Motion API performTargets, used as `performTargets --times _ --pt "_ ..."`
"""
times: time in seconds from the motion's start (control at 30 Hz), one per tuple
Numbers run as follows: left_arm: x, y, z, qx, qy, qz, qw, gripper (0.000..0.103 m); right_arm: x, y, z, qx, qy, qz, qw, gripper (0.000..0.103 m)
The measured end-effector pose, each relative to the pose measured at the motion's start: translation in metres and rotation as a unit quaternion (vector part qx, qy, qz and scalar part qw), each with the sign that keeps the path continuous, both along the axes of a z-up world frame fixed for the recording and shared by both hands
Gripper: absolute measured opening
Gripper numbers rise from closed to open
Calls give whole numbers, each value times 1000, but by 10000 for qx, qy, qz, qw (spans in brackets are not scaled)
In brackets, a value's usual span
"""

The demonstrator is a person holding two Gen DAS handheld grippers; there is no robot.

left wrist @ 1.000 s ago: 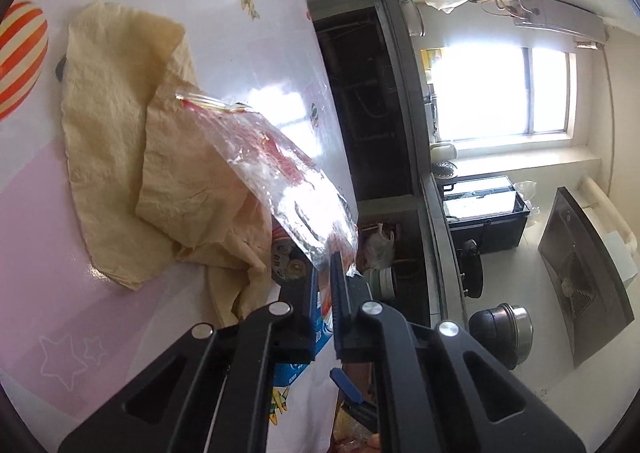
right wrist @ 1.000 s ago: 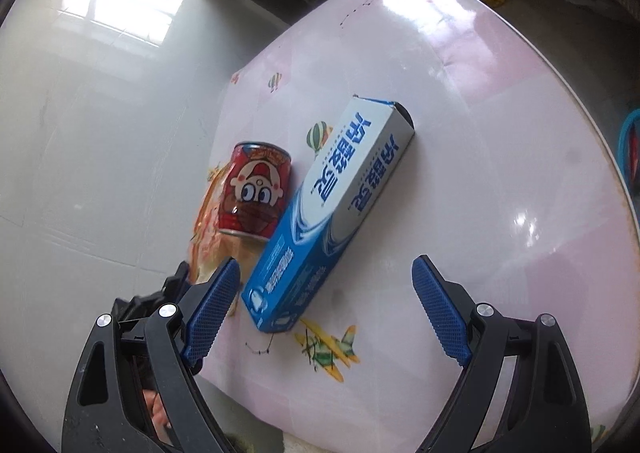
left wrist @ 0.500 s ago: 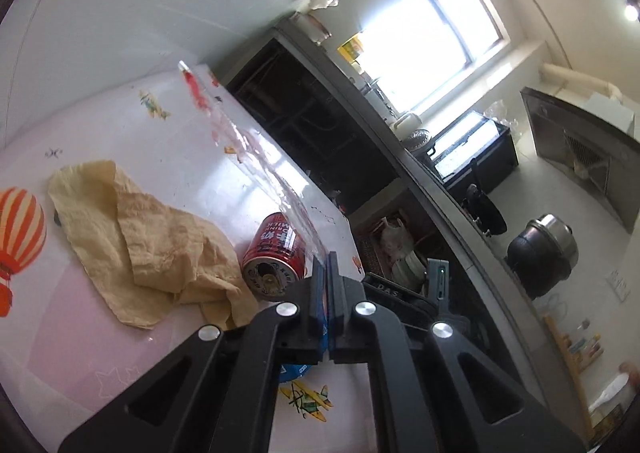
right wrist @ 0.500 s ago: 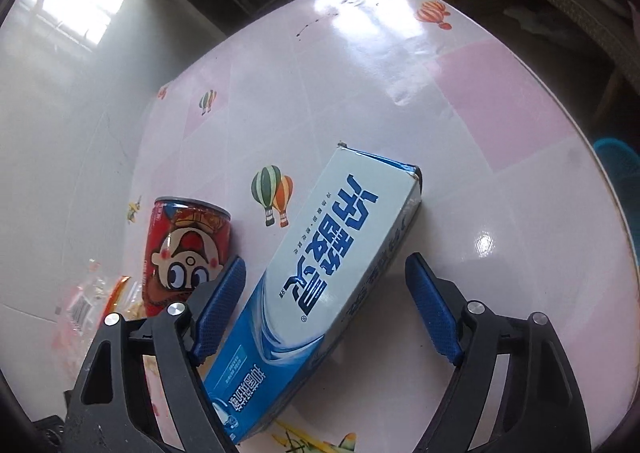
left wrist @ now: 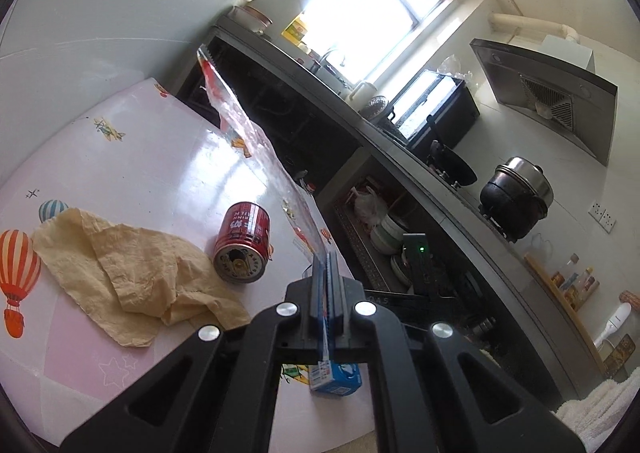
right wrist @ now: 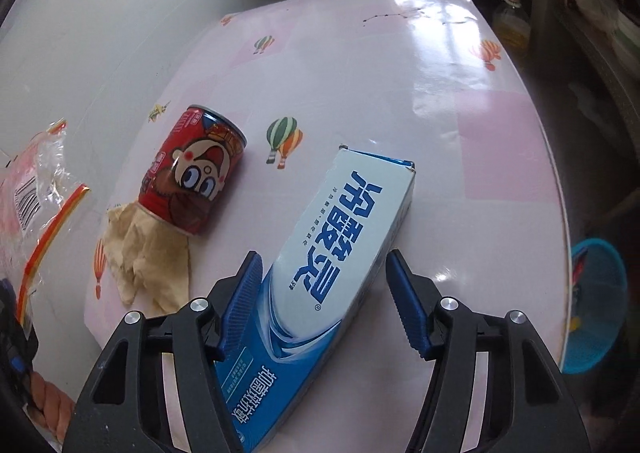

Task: Collect trash
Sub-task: 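Grasp the blue toothpaste box with the right gripper while the left holds the bag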

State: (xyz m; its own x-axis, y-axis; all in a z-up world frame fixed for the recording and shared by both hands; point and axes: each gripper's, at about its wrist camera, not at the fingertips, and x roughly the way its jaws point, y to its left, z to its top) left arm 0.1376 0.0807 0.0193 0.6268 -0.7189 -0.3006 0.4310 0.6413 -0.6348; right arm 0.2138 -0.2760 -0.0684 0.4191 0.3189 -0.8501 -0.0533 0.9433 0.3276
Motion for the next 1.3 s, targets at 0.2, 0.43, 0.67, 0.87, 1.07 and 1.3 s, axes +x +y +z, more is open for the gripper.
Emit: performTargets --times 0.2,0.43,0.67,0.87,1.07,1.3 --pt "-7 -18 -10 206 141 -339 9991 1 -23 11 1 -106 -14 -124 9999 72" --pt "-20 -32 -13 717 65 -456 9964 1 -26 28 -14 -182 52 -134 9997 61" --pt "-29 -33 -11 948 -14 -402 9947 1 -30 28 -16 -53 45 -287 9996 54" --pt "-29 -36 -1 1036 -85 -440 9936 1 -43 3 -9 613 -30 -577 9964 48" --pt "-29 -50 12 1083 -193 -580 9922 1 -65 -33 1 1297 -156 -778 9884 47" --pt "-28 -93 31 1182 -412 -1088 9862 1 -101 -90 27 1810 -601 -1174 9746 47"
